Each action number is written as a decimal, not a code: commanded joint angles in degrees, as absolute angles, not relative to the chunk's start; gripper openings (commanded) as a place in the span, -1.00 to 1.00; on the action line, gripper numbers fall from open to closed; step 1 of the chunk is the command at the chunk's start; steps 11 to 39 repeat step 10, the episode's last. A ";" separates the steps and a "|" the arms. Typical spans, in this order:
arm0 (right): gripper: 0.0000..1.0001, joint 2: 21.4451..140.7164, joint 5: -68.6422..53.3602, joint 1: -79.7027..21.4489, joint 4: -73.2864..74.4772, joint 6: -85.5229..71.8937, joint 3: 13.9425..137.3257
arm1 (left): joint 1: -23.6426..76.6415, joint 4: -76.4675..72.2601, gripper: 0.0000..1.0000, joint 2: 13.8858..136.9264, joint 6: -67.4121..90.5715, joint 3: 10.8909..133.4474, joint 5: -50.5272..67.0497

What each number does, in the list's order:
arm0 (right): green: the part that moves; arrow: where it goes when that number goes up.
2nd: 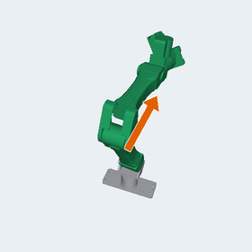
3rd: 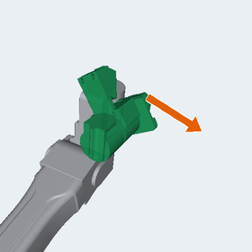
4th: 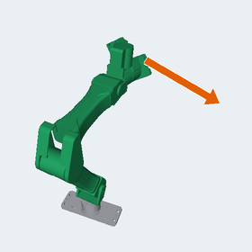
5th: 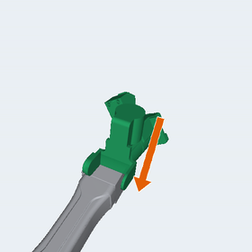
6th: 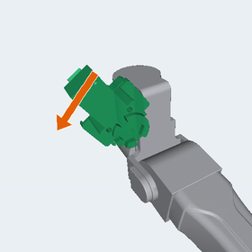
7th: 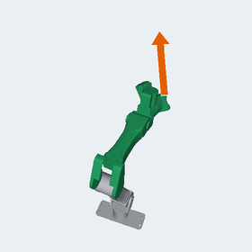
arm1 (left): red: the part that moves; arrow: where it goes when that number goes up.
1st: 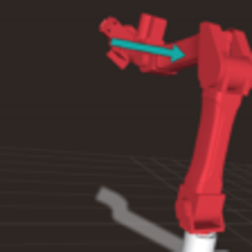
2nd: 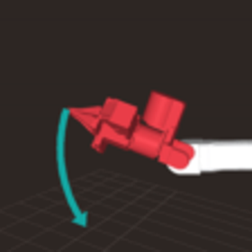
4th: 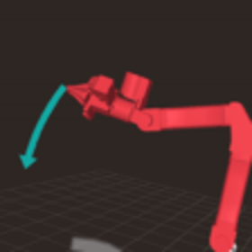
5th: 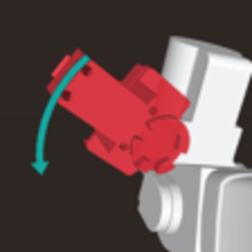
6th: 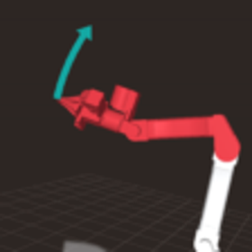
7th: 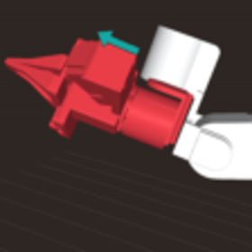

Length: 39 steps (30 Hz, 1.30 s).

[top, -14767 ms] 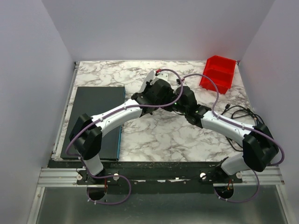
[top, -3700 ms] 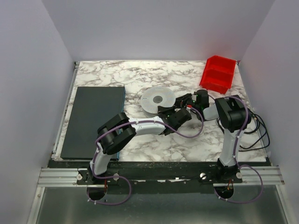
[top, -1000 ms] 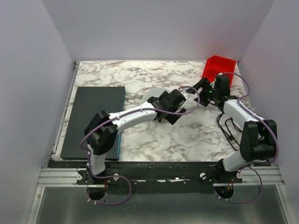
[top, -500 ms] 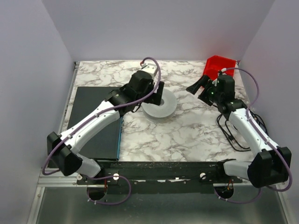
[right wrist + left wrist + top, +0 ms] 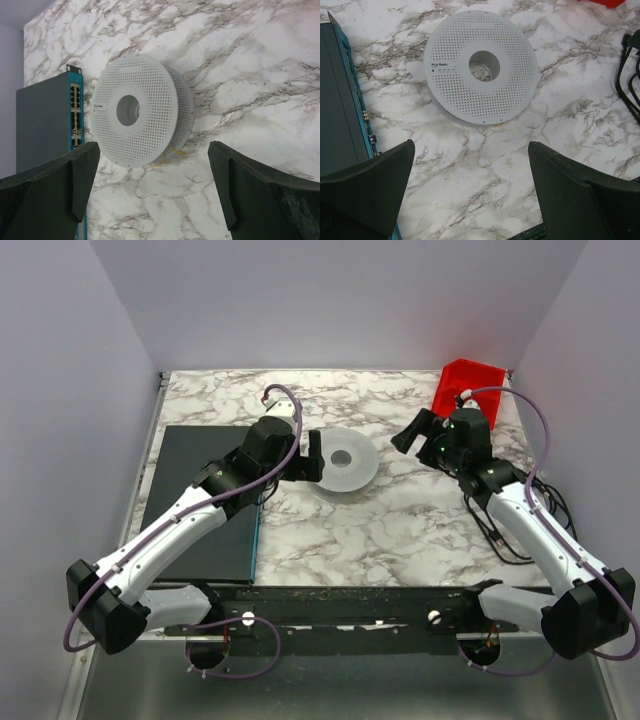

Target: Wrap the cables

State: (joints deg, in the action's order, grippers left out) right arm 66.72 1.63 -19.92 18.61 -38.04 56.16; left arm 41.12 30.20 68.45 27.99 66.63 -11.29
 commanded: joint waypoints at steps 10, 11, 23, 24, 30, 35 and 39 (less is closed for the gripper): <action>1.00 65.18 4.65 -20.18 20.74 -38.03 56.59 | 39.57 27.29 0.97 63.08 29.77 64.16 -9.21; 1.00 65.18 4.65 -20.18 20.74 -38.03 56.59 | 39.57 27.29 0.97 63.08 29.77 64.16 -9.21; 1.00 65.18 4.65 -20.18 20.74 -38.03 56.59 | 39.57 27.29 0.97 63.08 29.77 64.16 -9.21; 1.00 65.18 4.65 -20.18 20.74 -38.03 56.59 | 39.57 27.29 0.97 63.08 29.77 64.16 -9.21; 1.00 65.18 4.65 -20.18 20.74 -38.03 56.59 | 39.57 27.29 0.97 63.08 29.77 64.16 -9.21; 1.00 65.18 4.65 -20.18 20.74 -38.03 56.59 | 39.57 27.29 0.97 63.08 29.77 64.16 -9.21; 1.00 65.18 4.65 -20.18 20.74 -38.03 56.59 | 39.57 27.29 0.97 63.08 29.77 64.16 -9.21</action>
